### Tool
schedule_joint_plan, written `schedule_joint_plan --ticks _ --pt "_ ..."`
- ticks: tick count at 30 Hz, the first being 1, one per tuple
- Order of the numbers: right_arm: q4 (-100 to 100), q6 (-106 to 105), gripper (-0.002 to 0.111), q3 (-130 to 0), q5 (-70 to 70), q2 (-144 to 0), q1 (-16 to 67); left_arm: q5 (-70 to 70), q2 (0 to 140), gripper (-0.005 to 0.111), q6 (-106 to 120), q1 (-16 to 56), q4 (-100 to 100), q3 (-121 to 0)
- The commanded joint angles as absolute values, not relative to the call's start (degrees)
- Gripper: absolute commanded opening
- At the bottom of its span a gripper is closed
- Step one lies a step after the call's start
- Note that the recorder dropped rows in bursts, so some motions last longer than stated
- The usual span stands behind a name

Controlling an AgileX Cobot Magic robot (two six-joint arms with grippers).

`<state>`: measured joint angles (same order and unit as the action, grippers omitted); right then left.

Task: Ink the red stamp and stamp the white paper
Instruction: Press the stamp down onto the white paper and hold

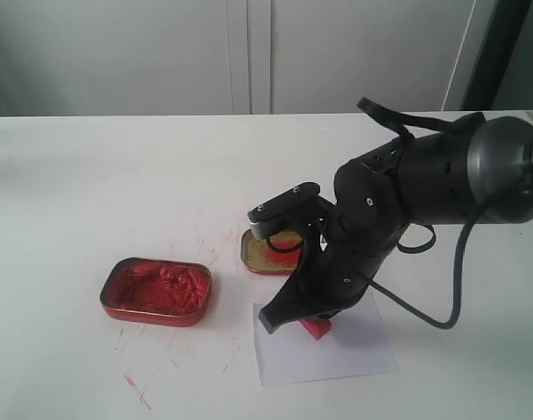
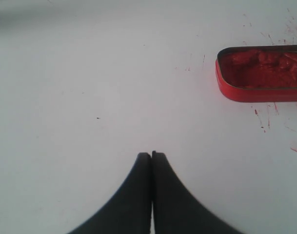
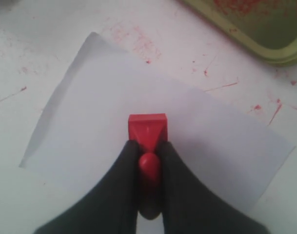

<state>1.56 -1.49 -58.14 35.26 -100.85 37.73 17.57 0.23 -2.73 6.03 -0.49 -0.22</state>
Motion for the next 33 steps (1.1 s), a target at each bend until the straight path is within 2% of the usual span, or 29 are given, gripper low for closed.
schedule_joint_plan --ticks 1,8,20,33 --pt "1.4 -2.7 0.000 -57.7 34.6 -100.7 37.8 17.5 0.0 0.000 -2.6 5.9 -0.7 0.0" --pt "1.3 -2.7 0.000 -57.7 33.7 -102.1 37.8 17.5 0.0 0.000 -2.6 5.9 -0.7 0.0" --pt "1.4 -2.7 0.000 -57.7 36.5 -113.6 37.8 17.5 0.0 0.000 -2.6 5.9 -0.7 0.0" --pt "1.4 -2.7 0.000 -57.7 37.2 -115.0 37.8 17.5 0.0 0.000 -2.6 5.9 -0.7 0.0"
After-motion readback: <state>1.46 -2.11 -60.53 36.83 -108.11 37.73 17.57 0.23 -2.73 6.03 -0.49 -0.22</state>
